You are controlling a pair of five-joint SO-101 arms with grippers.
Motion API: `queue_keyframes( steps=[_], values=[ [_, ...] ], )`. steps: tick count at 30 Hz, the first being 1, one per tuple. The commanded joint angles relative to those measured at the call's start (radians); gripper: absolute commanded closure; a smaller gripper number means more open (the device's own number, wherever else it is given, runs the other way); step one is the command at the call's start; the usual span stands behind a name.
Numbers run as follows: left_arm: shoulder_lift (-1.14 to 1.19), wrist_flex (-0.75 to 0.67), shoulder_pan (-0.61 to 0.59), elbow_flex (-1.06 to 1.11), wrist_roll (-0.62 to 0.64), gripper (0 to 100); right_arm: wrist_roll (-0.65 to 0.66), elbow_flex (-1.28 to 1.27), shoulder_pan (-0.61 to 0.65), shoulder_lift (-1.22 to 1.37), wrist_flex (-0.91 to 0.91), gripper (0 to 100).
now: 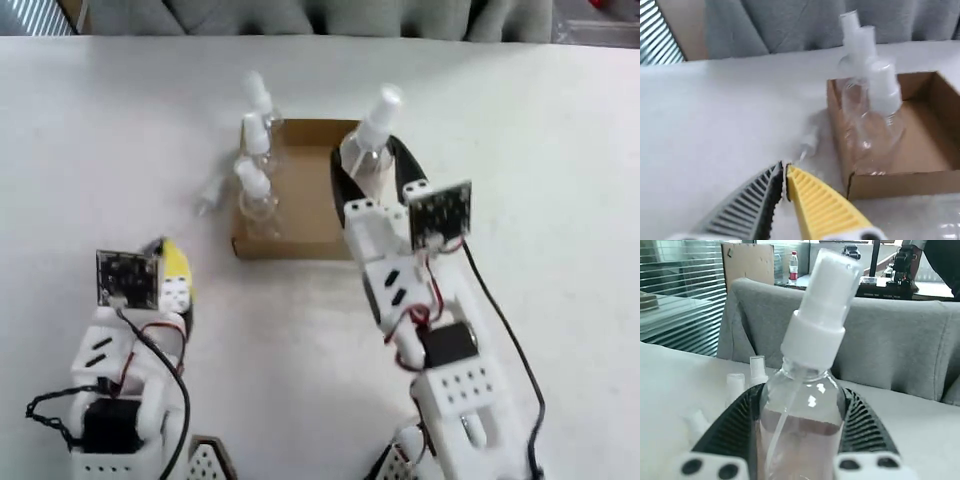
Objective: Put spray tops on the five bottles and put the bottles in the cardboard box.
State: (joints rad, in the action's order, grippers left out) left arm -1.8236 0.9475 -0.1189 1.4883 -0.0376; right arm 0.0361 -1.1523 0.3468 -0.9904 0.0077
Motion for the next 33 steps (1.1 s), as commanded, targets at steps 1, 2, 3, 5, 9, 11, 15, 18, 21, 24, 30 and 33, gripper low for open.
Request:
queue_keyframes(
  steps=[1, 2, 3, 5, 9, 11, 15, 18, 21, 24, 30, 33],
  values=[
    [-0.008, -0.015, -0.096, 0.063, -0.008, 98, 0.014, 0.021, -0.021, 0.122, -0.136, 98.3],
    [-0.008, -0.035, -0.111, 0.087, -0.008, 98, 0.014, 0.023, -0.022, 0.153, -0.160, 98.3],
    [-0.008, -0.058, -0.122, 0.112, -0.008, 98, 0.014, 0.032, -0.022, 0.185, -0.177, 98.3],
    [-0.008, -0.107, -0.134, 0.152, -0.008, 98, 0.011, 0.063, -0.024, 0.242, -0.191, 98.3],
    [-0.008, -0.149, -0.137, 0.204, -0.003, 98, 0.006, 0.144, -0.024, 0.348, -0.193, 98.3],
    [-0.008, -0.140, -0.136, 0.206, -0.003, 98, 0.006, 0.186, -0.025, 0.400, -0.193, 98.3],
    [-0.007, -0.107, -0.134, 0.206, -0.006, 98, 0.005, 0.252, -0.027, 0.496, -0.194, 98.3],
    [-0.007, -0.092, -0.133, 0.206, -0.008, 98, 0.005, 0.305, -0.025, 0.572, -0.194, 98.3],
    [-0.007, -0.091, -0.133, 0.206, -0.008, 98, 0.005, 0.365, -0.025, 0.654, -0.194, 98.3],
    [-0.007, -0.091, -0.134, 0.206, -0.008, 98, 0.005, 0.407, -0.025, 0.734, -0.245, 98.3],
    [-0.007, -0.089, -0.136, 0.206, -0.009, 98, 0.008, 0.474, -0.027, 0.894, -0.352, 98.3],
    [-0.007, -0.089, -0.136, 0.206, -0.009, 98, 0.005, 0.526, -0.044, 0.967, -0.369, 98.3]
  ],
)
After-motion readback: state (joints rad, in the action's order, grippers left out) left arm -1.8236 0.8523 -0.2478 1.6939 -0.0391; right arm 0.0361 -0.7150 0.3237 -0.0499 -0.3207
